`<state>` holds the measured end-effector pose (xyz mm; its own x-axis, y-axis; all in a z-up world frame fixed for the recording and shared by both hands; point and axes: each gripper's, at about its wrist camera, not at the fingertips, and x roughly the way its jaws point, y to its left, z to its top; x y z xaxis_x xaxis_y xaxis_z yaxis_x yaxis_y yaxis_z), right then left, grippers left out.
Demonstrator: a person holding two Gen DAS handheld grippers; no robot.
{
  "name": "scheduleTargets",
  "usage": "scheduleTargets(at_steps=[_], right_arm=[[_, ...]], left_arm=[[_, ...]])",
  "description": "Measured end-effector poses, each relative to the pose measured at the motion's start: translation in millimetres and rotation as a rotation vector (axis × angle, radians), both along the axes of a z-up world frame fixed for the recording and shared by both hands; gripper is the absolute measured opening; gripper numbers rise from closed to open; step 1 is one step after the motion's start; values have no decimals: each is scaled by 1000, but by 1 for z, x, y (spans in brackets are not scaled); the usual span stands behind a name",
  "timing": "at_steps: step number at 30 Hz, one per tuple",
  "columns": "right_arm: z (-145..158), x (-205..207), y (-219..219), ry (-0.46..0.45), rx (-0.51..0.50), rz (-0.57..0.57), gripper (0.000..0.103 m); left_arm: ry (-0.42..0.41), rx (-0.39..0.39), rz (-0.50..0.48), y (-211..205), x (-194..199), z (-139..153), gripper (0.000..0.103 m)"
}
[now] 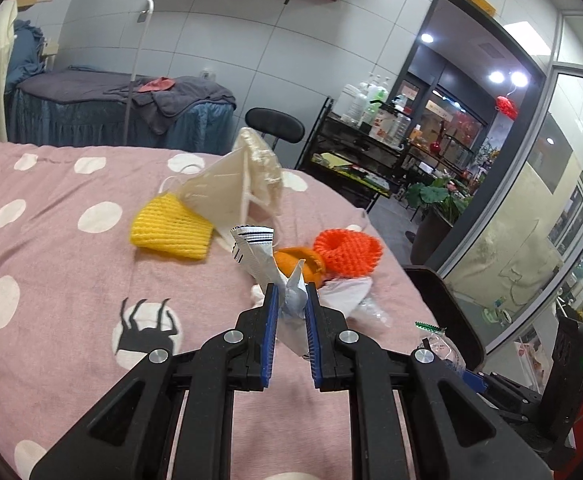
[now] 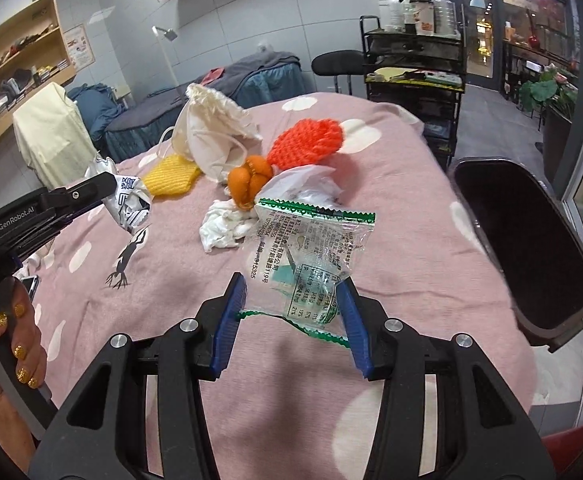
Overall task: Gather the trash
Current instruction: 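Carry the snack wrapper over the bin and open the right gripper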
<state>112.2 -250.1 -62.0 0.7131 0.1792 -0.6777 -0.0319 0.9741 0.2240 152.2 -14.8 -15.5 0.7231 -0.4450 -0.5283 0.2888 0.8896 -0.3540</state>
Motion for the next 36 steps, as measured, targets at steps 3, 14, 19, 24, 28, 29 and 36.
scheduleTargets(at_steps=[3, 14, 19, 24, 28, 29, 36], right_arm=[[5, -6, -17, -18, -6, -32, 48], [12, -4, -92, -36, -39, -180, 48], [8, 7, -125, -14, -47, -235, 48], [-6, 28, -156, 28, -46, -282, 48], [-26, 52, -184, 87, -47, -328, 48], [-32, 57, -189, 102, -54, -336, 48], [-66, 86, -222, 215, -51, -376, 49]], left_arm=[[-19, -1, -31, -16, -1, 6, 14], [-80, 7, -206, -94, -1, 22, 14], [-94, 9, -280, -124, -1, 24, 14], [-88, 17, -339, -149, 0, 26, 14], [-84, 25, -377, -164, -1, 25, 14], [-85, 27, -383, -167, -2, 26, 14], [-68, 27, -422, -187, 1, 26, 14]])
